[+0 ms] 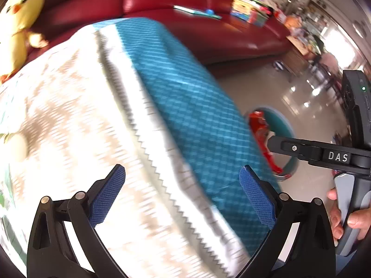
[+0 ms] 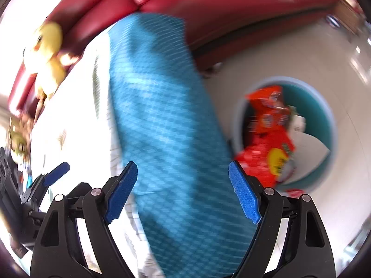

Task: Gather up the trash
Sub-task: 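Move both tools back over the table trash, then grasp the wrapped green mooncake with the left tool while the right tool grasps the Swisse bottle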

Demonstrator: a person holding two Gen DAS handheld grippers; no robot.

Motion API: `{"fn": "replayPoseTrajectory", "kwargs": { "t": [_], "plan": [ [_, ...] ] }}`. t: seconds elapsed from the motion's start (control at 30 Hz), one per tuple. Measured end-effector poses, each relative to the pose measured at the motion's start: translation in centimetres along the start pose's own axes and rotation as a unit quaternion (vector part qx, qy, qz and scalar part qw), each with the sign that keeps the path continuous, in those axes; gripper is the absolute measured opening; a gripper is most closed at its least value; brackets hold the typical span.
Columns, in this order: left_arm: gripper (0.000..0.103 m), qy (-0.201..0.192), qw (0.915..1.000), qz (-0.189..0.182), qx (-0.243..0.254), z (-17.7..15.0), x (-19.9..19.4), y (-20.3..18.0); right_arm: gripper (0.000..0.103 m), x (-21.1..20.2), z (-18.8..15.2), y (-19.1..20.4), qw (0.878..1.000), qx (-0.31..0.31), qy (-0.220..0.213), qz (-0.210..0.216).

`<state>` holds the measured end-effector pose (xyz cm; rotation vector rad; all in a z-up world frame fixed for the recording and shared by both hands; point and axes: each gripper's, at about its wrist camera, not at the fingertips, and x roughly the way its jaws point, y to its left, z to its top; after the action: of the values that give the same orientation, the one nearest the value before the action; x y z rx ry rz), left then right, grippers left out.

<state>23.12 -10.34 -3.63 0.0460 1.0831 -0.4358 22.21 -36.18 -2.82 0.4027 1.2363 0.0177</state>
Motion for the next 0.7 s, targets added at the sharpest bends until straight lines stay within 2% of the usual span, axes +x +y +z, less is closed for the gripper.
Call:
{"fn": "replayPoseTrajectory", "kwargs": {
  "t": [0.17, 0.33, 0.53, 0.7],
  "plan": [
    [0.099, -0.017, 0.9974, 0.045, -0.055, -2.4, -3.0, 7.9, 0.077, 2.7, 0.1, 7.7, 0.997, -0.074, 0.033, 0.012],
    [0.099, -0.025, 0.9891, 0.089, -0.115, -5.1, -5.9, 16.0, 0.077, 5.3, -0.3, 15.3, 0.987, -0.147, 0.062, 0.020],
    [0.099, -0.032, 0.9731, 0.145, -0.177, -8.0, -8.6, 24.3, 0.077, 7.5, -0.6, 22.8, 0.969, -0.230, 0.086, 0.016],
    [0.099, -0.030, 0.9630, 0.153, -0.220, -9.5, -8.9, 28.7, 0.077, 9.2, -0.2, 28.4, 0.948, -0.300, 0.101, 0.003]
  ]
}}
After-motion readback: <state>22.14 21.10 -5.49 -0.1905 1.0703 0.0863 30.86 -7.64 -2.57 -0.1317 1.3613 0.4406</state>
